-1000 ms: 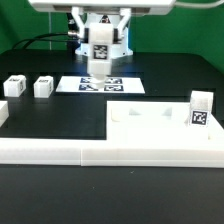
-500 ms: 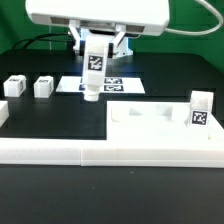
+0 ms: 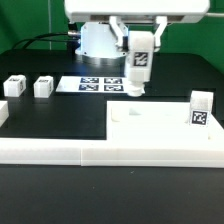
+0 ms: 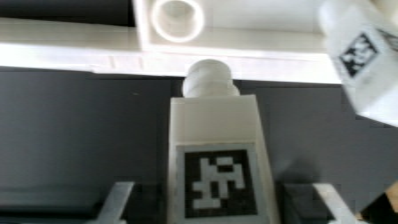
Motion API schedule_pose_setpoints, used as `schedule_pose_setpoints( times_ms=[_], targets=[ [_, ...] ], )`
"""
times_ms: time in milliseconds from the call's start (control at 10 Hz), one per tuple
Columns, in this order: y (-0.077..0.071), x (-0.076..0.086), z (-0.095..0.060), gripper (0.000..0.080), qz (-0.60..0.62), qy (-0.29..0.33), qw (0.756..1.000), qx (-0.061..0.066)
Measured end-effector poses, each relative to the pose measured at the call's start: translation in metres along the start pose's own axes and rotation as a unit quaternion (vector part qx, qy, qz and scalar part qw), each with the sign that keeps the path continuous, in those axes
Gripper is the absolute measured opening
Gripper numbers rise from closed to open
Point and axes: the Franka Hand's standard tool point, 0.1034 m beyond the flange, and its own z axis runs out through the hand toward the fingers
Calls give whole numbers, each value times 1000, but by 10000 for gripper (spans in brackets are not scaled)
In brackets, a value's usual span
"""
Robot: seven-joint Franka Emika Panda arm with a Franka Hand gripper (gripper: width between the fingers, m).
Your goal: Assemble square table
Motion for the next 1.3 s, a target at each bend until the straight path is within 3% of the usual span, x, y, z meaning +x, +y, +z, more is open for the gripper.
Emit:
schedule_pose_setpoints(
  times_ms=[400,500,600,800,900,1300],
  targets=[
    [2,-3,3,290,4,-3,1000,-1],
    [13,-9,5,290,-12,-16,1000,1],
    [18,-11,7,290,-3,-19,1000,5],
    [17,-15,11,290,-5,-32,999,27],
    [17,-15,16,290,1,-29,999,30],
    [10,-18,35,290,15,-17,999,24]
  ],
)
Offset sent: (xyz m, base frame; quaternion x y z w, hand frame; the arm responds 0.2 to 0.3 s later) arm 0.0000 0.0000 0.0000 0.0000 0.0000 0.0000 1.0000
